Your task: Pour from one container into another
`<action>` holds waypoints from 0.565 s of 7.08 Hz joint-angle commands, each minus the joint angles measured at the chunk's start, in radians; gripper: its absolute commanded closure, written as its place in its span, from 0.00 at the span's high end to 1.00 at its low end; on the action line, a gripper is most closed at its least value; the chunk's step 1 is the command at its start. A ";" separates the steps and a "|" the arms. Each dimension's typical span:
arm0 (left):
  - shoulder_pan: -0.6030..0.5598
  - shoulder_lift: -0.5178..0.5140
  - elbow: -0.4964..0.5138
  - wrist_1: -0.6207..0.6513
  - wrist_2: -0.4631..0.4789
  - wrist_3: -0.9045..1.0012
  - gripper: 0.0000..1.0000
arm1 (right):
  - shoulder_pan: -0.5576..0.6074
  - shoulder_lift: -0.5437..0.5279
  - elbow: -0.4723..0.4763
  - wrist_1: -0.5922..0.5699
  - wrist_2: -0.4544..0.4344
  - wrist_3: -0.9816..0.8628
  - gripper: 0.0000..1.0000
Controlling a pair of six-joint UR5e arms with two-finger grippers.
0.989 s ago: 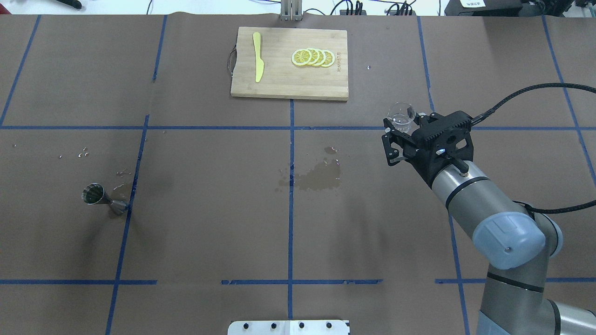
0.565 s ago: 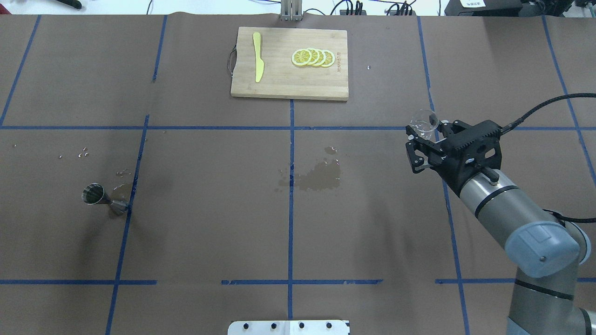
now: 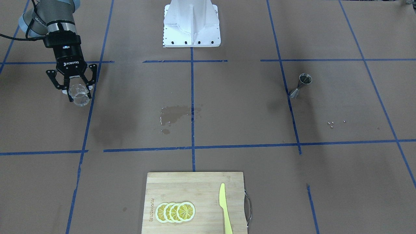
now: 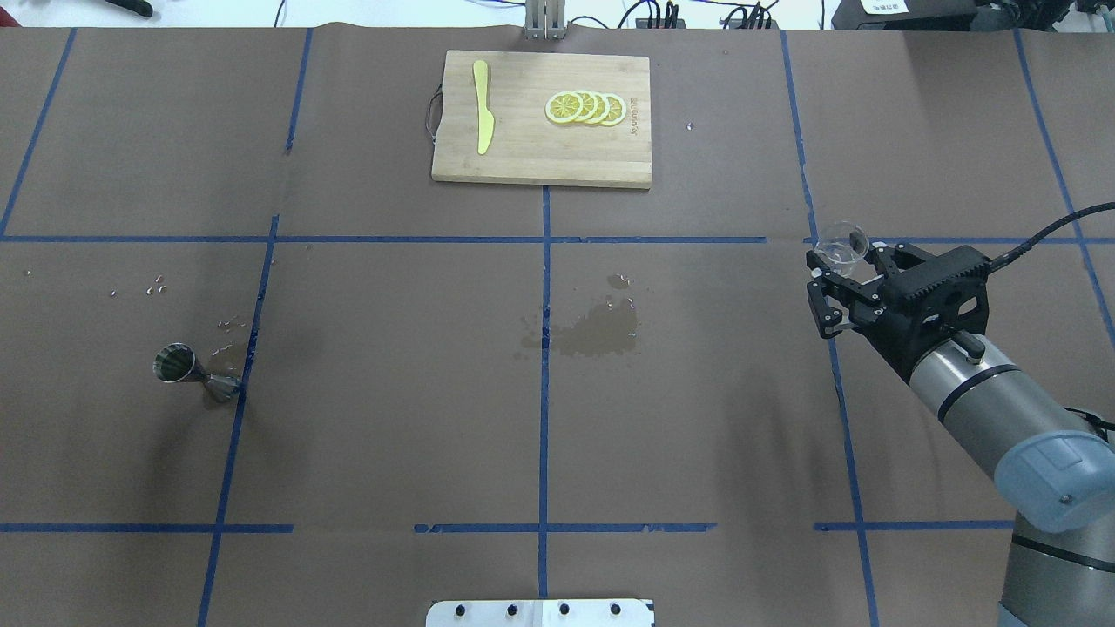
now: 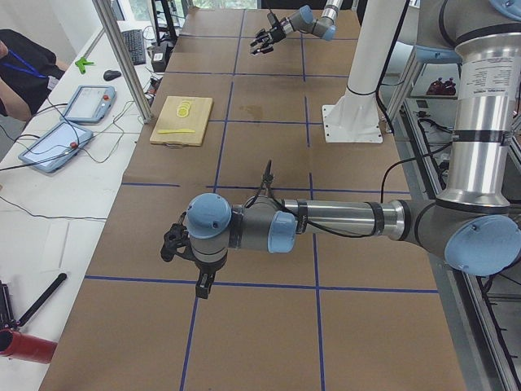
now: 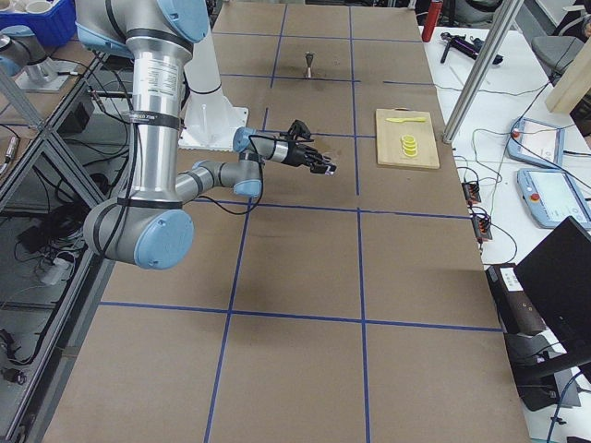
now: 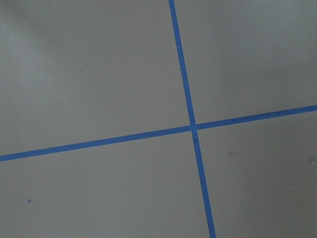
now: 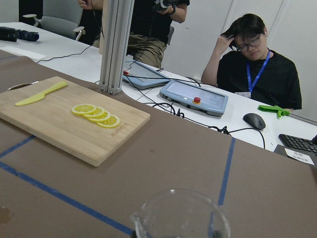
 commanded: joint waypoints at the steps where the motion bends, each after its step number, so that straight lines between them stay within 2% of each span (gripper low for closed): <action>1: 0.000 -0.001 -0.008 0.000 -0.001 0.000 1.00 | -0.075 -0.016 -0.036 0.008 -0.100 0.034 0.00; 2: 0.000 -0.001 -0.008 0.000 -0.001 0.002 1.00 | -0.099 -0.016 -0.052 0.020 -0.099 0.158 0.00; 4: 0.000 -0.001 -0.010 -0.002 -0.001 0.000 1.00 | -0.133 -0.016 -0.084 0.030 -0.120 0.217 0.00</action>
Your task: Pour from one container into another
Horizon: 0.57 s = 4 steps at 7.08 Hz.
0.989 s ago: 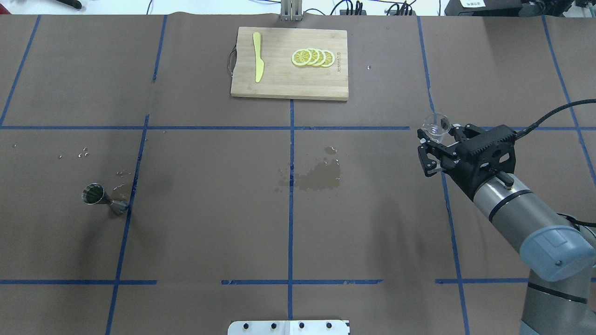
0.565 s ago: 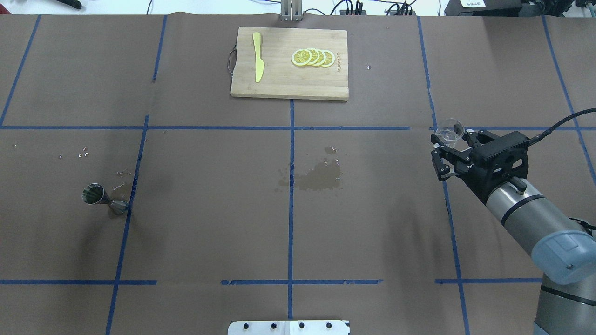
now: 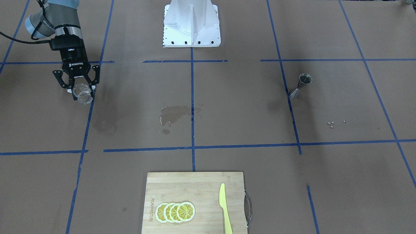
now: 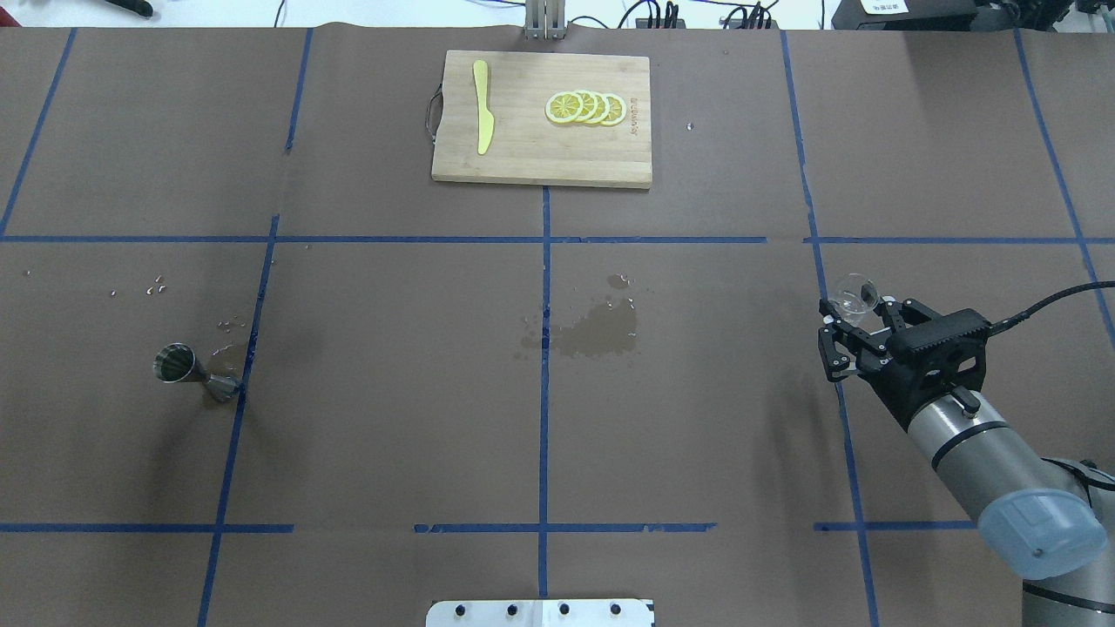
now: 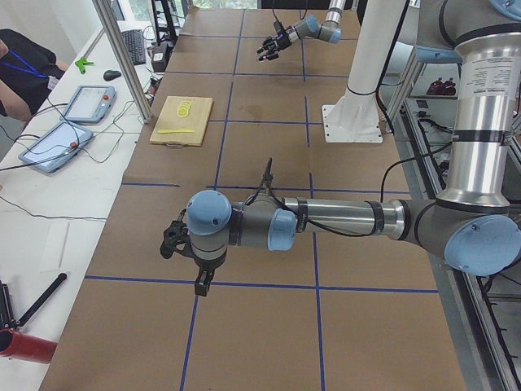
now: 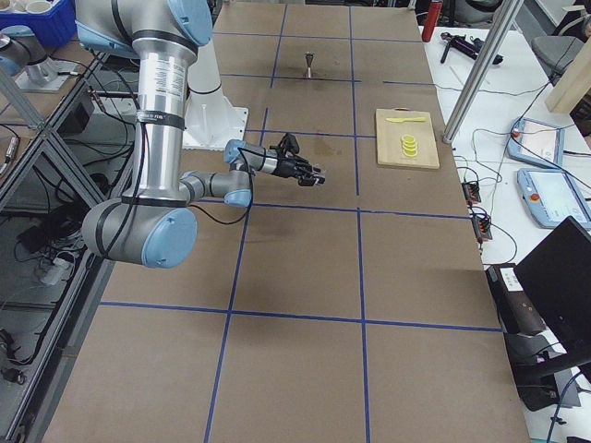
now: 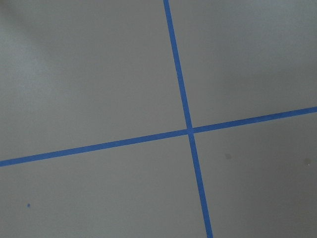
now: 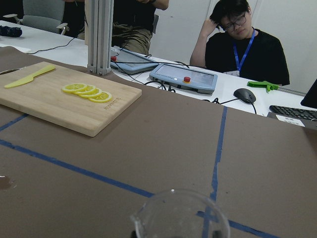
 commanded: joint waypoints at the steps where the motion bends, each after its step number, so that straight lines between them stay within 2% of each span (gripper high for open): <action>1: 0.000 0.000 0.000 0.000 0.000 0.001 1.00 | -0.026 -0.002 -0.043 0.016 -0.025 0.044 0.00; 2: 0.000 0.000 -0.001 0.000 0.000 0.001 1.00 | -0.038 0.000 -0.069 0.018 -0.043 0.078 0.00; 4: 0.000 0.000 -0.001 0.000 0.000 0.001 1.00 | -0.084 0.003 -0.175 0.158 -0.089 0.092 0.00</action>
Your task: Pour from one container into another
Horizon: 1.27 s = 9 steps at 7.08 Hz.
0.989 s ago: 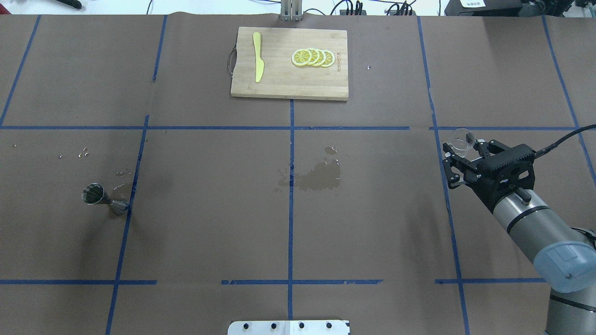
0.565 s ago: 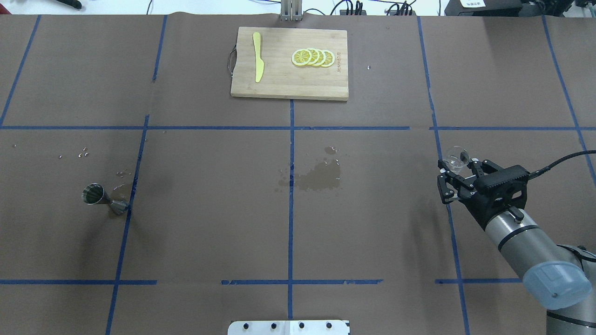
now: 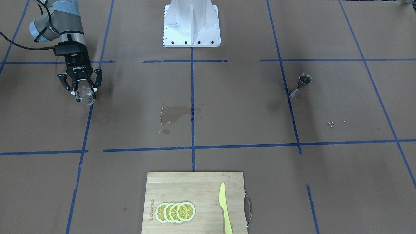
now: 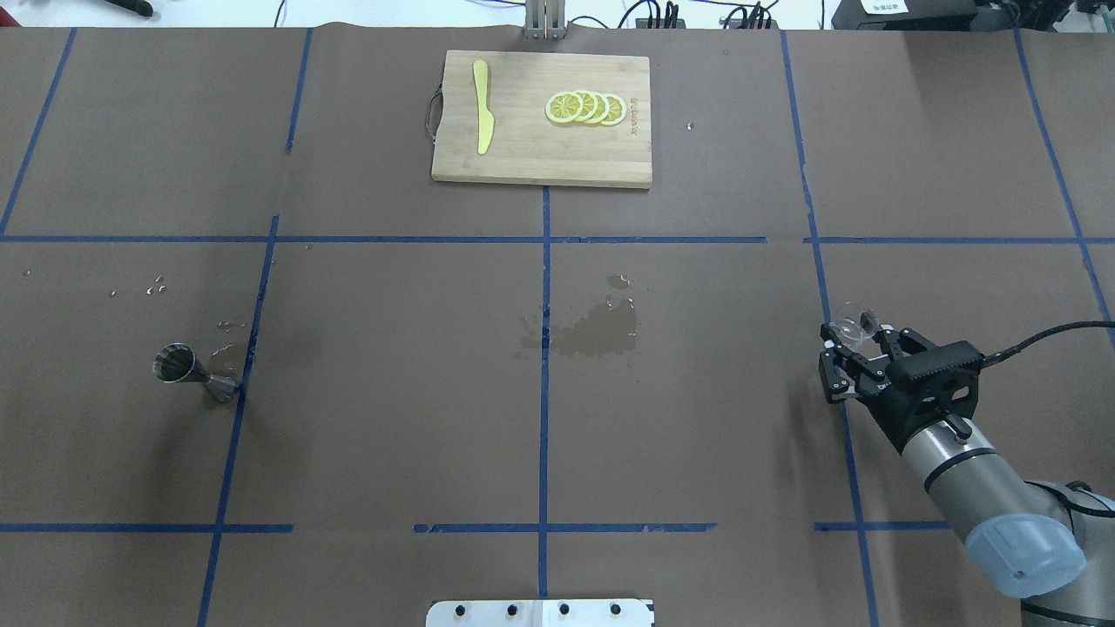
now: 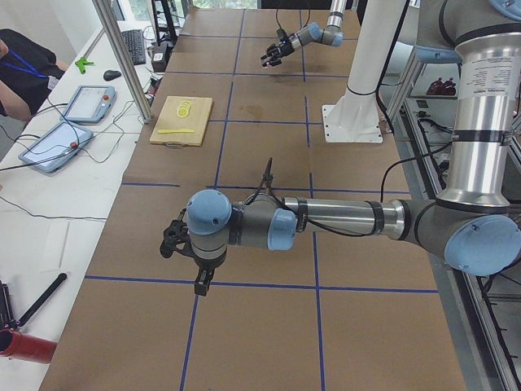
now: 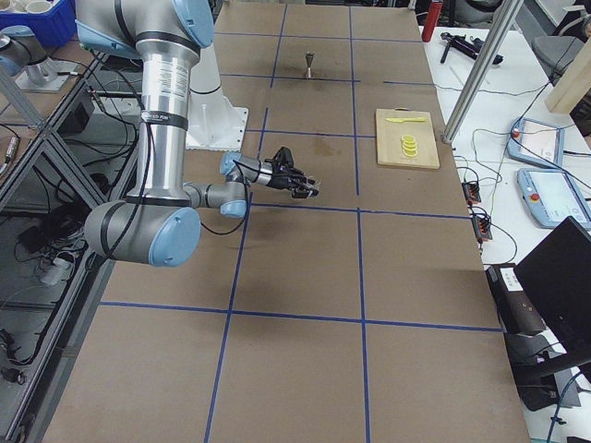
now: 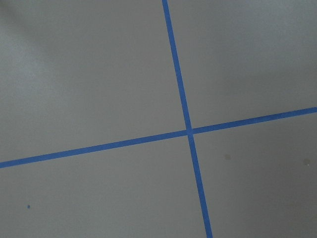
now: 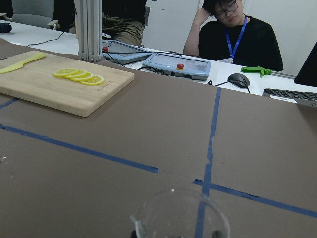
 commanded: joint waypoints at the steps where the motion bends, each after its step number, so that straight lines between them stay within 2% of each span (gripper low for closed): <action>1: 0.000 -0.002 0.000 0.000 0.000 0.000 1.00 | -0.049 0.008 -0.106 0.135 -0.062 0.009 0.00; 3: 0.000 -0.002 0.000 0.000 0.002 0.000 1.00 | -0.095 0.008 -0.114 0.138 -0.110 0.009 0.00; 5: 0.000 0.000 0.000 0.000 0.002 0.000 1.00 | -0.111 0.010 -0.127 0.140 -0.113 0.009 0.00; 6: 0.000 0.000 0.001 0.000 0.000 0.000 1.00 | -0.113 0.008 -0.130 0.140 -0.113 0.009 0.04; 7: 0.000 0.000 0.001 0.000 0.002 0.000 1.00 | -0.114 0.008 -0.130 0.140 -0.112 0.009 0.13; 8: 0.000 0.000 0.001 0.000 0.000 0.000 1.00 | -0.116 0.008 -0.130 0.143 -0.110 0.010 0.27; 9: 0.000 0.000 0.001 0.000 0.002 0.000 1.00 | -0.119 0.008 -0.131 0.167 -0.111 0.010 0.38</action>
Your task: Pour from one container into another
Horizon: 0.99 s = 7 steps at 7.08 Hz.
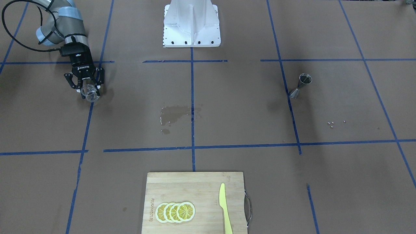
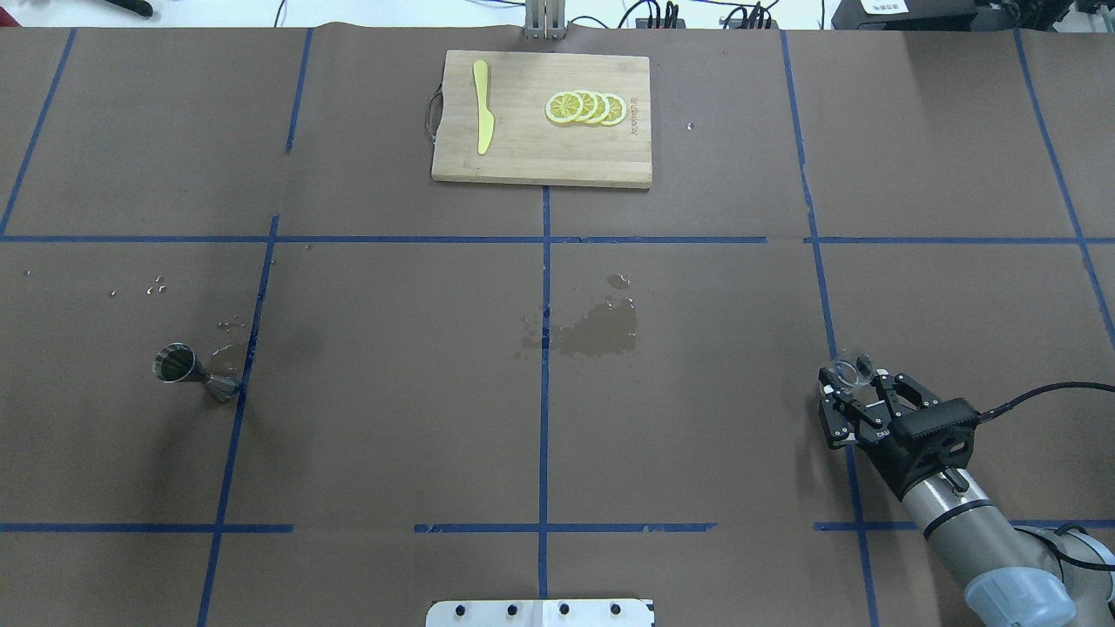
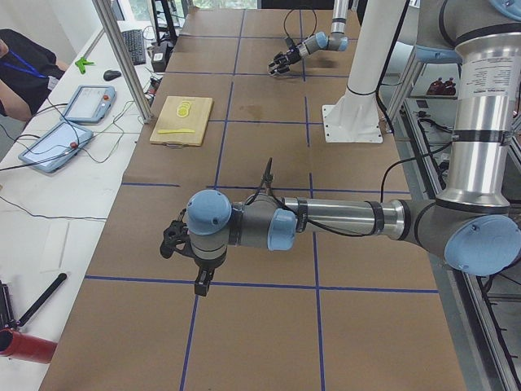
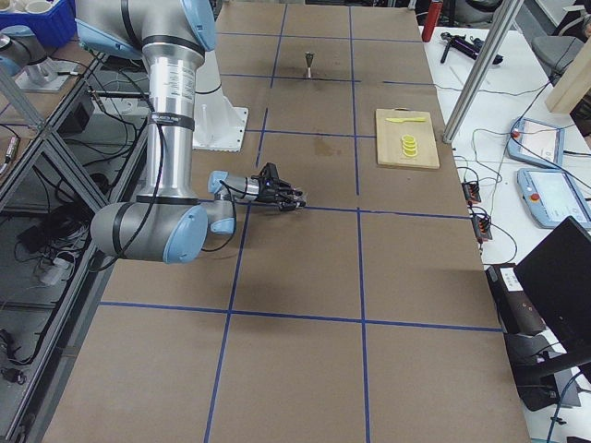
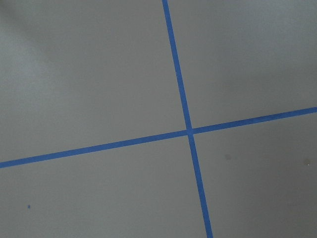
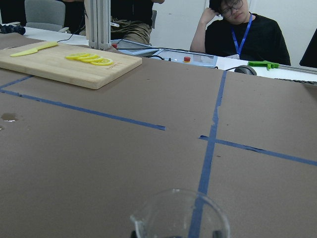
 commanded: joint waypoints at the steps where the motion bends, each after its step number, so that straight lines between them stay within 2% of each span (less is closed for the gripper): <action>1: 0.002 0.000 0.000 0.000 0.001 0.000 1.00 | -0.005 0.001 -0.015 0.028 0.001 0.001 0.45; 3: 0.002 -0.001 -0.001 -0.002 -0.001 0.000 1.00 | -0.006 0.001 -0.046 0.078 0.003 -0.001 0.65; 4: 0.002 -0.002 -0.001 -0.002 -0.001 0.000 1.00 | -0.006 0.001 -0.044 0.081 0.003 -0.001 0.92; 5: 0.002 -0.002 -0.001 -0.005 -0.001 0.000 1.00 | -0.006 0.001 -0.044 0.081 0.003 -0.001 0.99; 7: 0.002 0.000 0.002 -0.031 0.001 -0.002 1.00 | -0.006 0.003 -0.038 0.081 0.003 -0.001 0.99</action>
